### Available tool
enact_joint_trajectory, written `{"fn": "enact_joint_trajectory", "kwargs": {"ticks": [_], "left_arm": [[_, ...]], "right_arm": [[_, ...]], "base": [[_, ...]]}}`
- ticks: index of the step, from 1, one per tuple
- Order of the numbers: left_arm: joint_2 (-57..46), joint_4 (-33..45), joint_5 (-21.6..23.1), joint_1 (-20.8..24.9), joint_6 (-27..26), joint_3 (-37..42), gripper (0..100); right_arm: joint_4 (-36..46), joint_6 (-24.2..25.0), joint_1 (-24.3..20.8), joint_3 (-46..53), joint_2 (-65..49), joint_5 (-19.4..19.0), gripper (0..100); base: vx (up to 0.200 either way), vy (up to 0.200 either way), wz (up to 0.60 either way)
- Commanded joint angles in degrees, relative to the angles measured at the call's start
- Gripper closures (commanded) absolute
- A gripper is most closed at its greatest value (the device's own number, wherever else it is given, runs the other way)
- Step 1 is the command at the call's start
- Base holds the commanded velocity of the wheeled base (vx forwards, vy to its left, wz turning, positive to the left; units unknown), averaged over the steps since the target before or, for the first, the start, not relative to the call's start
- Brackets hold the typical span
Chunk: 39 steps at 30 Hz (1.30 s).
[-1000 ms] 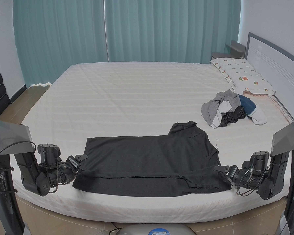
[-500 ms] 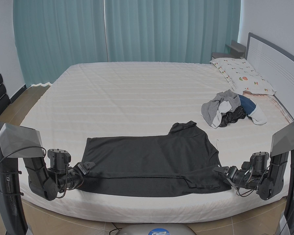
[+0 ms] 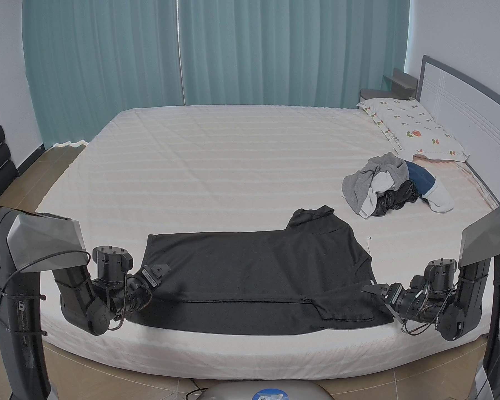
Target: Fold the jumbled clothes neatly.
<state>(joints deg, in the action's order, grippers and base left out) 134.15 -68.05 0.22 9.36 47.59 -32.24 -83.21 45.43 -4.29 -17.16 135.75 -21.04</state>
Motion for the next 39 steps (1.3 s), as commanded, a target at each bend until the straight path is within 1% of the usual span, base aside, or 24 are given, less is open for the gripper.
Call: {"fn": "enact_joint_trajectory", "kwargs": {"ticks": [1, 2, 3, 4, 9, 12, 17, 19, 20, 22, 23, 24, 25, 26, 27, 34, 35, 36, 38, 39], "left_arm": [[5.78, -0.07, -6.02, -2.24, 0.31, -7.83, 0], [6.66, -0.07, -7.6, -2.51, 0.57, -9.06, 0], [7.71, 0.02, -10.15, -3.03, 1.36, -11.0, 0], [7.8, 0.02, -10.68, -3.21, 1.89, -11.26, 0], [7.71, 0.02, -11.56, -3.12, 2.51, -10.47, 0], [7.62, -0.07, -11.47, -3.21, 2.77, -10.21, 0], [5.95, -0.07, -10.77, -3.56, 3.3, -7.48, 0], [3.93, 0.02, -8.66, -4.62, 3.3, -5.11, 0], [2.79, 0.02, -6.37, -5.32, 3.3, -3.79, 0], [2.35, -0.07, -5.49, -5.67, 3.3, -3.26, 0], [0.24, 0.02, -0.66, -7.69, 3.38, -1.24, 0], [-0.11, 0.02, 0.04, -7.96, 3.38, -1.07, 0], [-0.99, 0.02, 3.56, -9.36, 3.47, -0.01, 0], [-1.08, -0.07, 3.74, -9.54, 3.47, 0.08, 0], [-1.17, 0.02, 5.58, -10.5, 3.47, 0.25, 0], [-0.73, 0.02, 5.76, -10.86, 3.47, 0.16, 0], [-0.64, 0.02, 5.76, -10.86, 3.47, -0.01, 0], [-0.64, 0.02, 5.76, -10.86, 3.47, -0.01, 0], [-0.64, 0.02, 5.76, -10.77, 3.38, 0.08, 0], [-0.64, -0.07, 5.76, -10.77, 3.38, 0.08, 0]], "right_arm": [[-0.02, 0.01, -0.02, -0.15, 0.3, 0.21, 0], [-0.02, 0.01, -0.1, -0.15, 0.3, 0.21, 0], [-0.02, 0.01, -0.28, -0.15, 0.3, 0.21, 0], [-0.02, 0.01, -0.37, -0.15, 0.3, 0.21, 0], [-0.02, -0.08, -0.46, -0.06, 0.39, 0.3, 0], [-0.02, 0.01, -0.46, -0.06, 0.39, 0.3, 0], [-0.11, 0.01, -0.37, -0.06, 0.39, 0.3, 0], [-0.11, -0.43, -0.46, -0.06, -0.14, 0.47, 0], [-0.63, -0.96, -0.37, -0.15, -0.67, 0.47, 0], [-0.9, -1.14, -0.37, -0.06, -0.75, 0.47, 0], [-2.04, -1.75, -0.37, -0.24, -1.11, 0.47, 0], [-2.13, -1.84, -0.37, -0.33, -1.11, 0.47, 0], [-2.13, -2.37, -0.46, -0.77, -1.02, 0.56, 0], [-2.13, -2.37, -0.46, -0.85, -0.93, 0.47, 0], [-1.87, -3.25, -0.54, -1.82, -0.75, 0.47, 0], [-1.25, -5.53, -0.46, -5.78, 2.06, 0.47, 0], [-1.25, -7.64, -0.54, -6.39, 3.64, 0.47, 0], [-1.25, -7.64, -0.54, -6.39, 3.64, 0.47, 0], [-0.63, -9.84, -0.98, -9.29, 4.87, 0.47, 0], [0.33, -10.1, -1.25, -9.99, 4.87, 0.47, 0]], "base": [[0.0, 0.0, 0.0], [0.0, 0.0, 0.0], [0.0, 0.0, 0.0], [0.0, 0.0, 0.0], [0.0, 0.0, 0.0], [0.0, 0.0, 0.0], [0.0, 0.0, 0.0], [0.0, 0.0, 0.0], [0.0, 0.0, 0.0], [0.0, 0.0, 0.0], [0.0, 0.0, 0.0], [0.0, 0.0, 0.0], [0.0, 0.0, 0.0], [0.0, 0.0, 0.0], [0.0, 0.0, 0.0], [0.0, 0.0, 0.0], [0.0, 0.0, 0.0], [0.0, 0.0, 0.0], [0.0, 0.0, 0.0], [0.0, 0.0, 0.0]]}}
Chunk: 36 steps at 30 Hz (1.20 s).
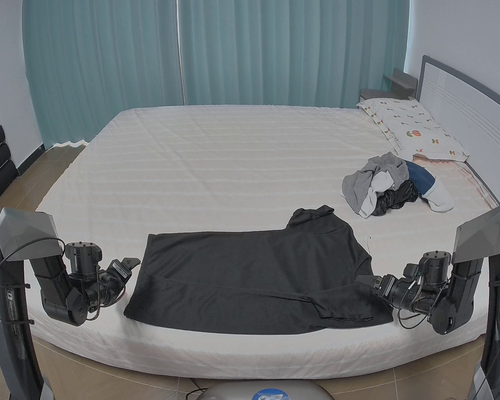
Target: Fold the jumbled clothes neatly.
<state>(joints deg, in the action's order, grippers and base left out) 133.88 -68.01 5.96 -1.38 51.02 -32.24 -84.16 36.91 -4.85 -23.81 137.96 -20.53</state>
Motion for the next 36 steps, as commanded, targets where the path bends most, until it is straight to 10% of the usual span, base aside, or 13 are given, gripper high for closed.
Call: {"fn": "enact_joint_trajectory", "kwargs": {"ticks": [1, 13, 14, 36], "left_arm": [[-0.37, -0.02, 0.02, -0.03, -0.04, 0.16, 0], [-0.2, -0.19, -0.25, 0.23, -0.13, 0.16, 0], [-0.2, -0.19, -0.25, 0.23, -0.13, 0.16, 0], [-0.11, -0.28, -0.34, 0.32, -0.3, 0.34, 0]], "right_arm": [[2.34, -1.76, -0.77, -3.88, 2.66, -0.04, 0], [7.52, -3.43, -0.95, -7.83, 3.81, -0.04, 0], [7.52, -3.43, -0.95, -7.83, 3.81, -0.04, 100], [7.17, -2.37, 1.51, -10.29, 4.42, 2.16, 100]], "base": [[0.0, 0.0, 0.0], [0.0, 0.0, 0.0], [0.0, 0.0, 0.0], [0.0, 0.0, 0.0]]}}
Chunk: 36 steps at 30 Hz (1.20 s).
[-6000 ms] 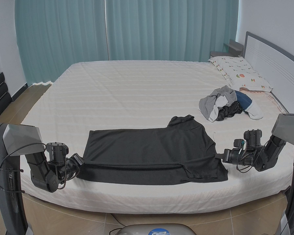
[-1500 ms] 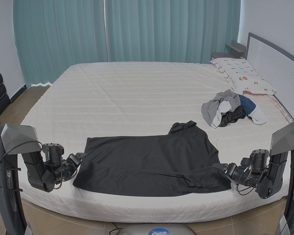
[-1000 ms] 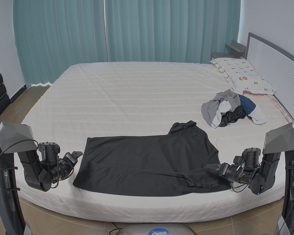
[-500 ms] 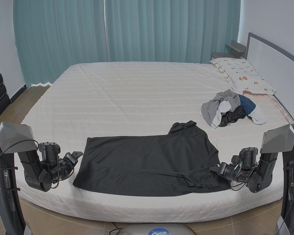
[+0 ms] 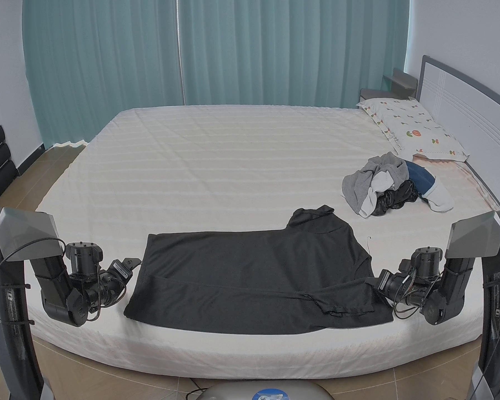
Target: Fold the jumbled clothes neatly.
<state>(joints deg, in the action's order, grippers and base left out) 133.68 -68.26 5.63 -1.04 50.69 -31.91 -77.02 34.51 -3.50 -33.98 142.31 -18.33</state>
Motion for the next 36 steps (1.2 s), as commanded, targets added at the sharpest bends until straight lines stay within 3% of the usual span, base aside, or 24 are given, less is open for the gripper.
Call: {"fn": "enact_joint_trajectory", "kwargs": {"ticks": [1, 6, 7, 15, 23, 27, 31, 36], "left_arm": [[0.09, 0.05, -0.01, -0.02, 0.02, 0.01, 0], [0.09, -0.04, -0.01, -0.02, 0.02, 0.01, 0], [0.18, -0.04, -0.01, -0.02, 0.02, 0.01, 0], [0.09, 0.05, -0.01, -0.02, 0.02, -0.08, 0], [0.18, 0.05, -0.09, 0.07, -0.06, -0.08, 0], [0.7, -0.39, -0.09, 0.07, -0.15, -0.08, 0], [0.7, -0.39, -0.09, 0.07, -0.24, -0.08, 0], [0.7, -0.39, -0.09, 0.07, -0.15, -0.08, 0]], "right_arm": [[0.03, 0.03, 0.16, -0.13, 0.07, -0.03, 100], [0.03, -0.06, 0.07, -0.21, 0.07, -0.12, 100], [-0.06, -0.06, 0.07, -0.21, 0.07, -0.12, 0], [-7.35, -0.15, 0.16, 6.64, -1.34, -0.65, 0], [-8.85, 0.12, -0.81, 12.18, -5.82, 0.14, 0], [-8.32, 5.65, -6.17, 16.31, -10.74, 1.28, 0], [-8.94, 6.8, -8.81, 16.92, -9.25, 5.15, 0], [-8.94, 7.06, -9.16, 17.19, -7.23, 5.59, 0]], "base": [[0.0, 0.0, 0.0], [0.0, 0.0, 0.0], [0.0, 0.0, 0.0], [0.0, 0.0, 0.0], [0.0, 0.0, 0.0], [0.0, 0.0, 0.0], [0.0, 0.0, 0.0], [0.0, 0.0, 0.0]]}}
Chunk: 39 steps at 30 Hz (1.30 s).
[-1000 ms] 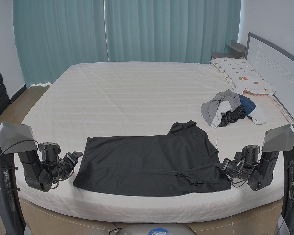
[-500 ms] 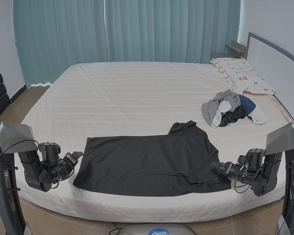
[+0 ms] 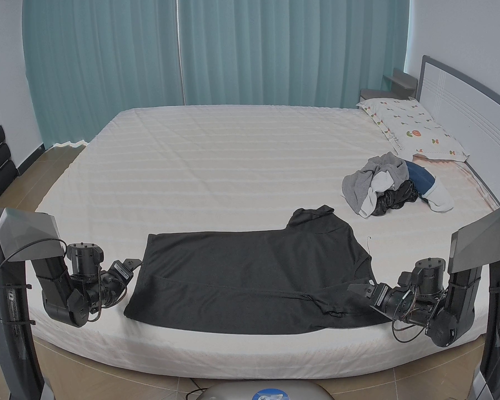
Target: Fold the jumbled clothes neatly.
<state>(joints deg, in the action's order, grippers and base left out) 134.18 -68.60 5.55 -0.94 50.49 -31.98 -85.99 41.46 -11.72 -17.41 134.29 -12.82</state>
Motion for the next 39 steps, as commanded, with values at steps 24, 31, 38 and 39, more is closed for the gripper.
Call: {"fn": "enact_joint_trajectory", "kwargs": {"ticks": [24, 31, 38, 39], "left_arm": [[0.38, -0.22, -0.1, 0.06, -0.13, -0.02, 0], [0.38, -0.22, -0.1, 0.06, -0.13, -0.02, 0], [0.38, -0.22, -0.1, 0.15, -0.22, -0.02, 0], [0.47, -0.22, -0.19, 0.24, -0.22, -0.02, 0]], "right_arm": [[-0.05, 10.83, -10.61, -2.1, 5.1, 9.92, 0], [0.91, 10.83, -10.87, -2.72, 5.37, 12.03, 0], [0.83, 10.92, -10.87, -2.72, 5.37, 12.21, 0], [0.91, 10.83, -10.87, -2.72, 5.28, 12.56, 0]], "base": [[0.0, 0.0, 0.0], [-0.029, 0.0, 0.0], [-0.143, 0.0, 0.0], [0.0, 0.0, 0.0]]}}
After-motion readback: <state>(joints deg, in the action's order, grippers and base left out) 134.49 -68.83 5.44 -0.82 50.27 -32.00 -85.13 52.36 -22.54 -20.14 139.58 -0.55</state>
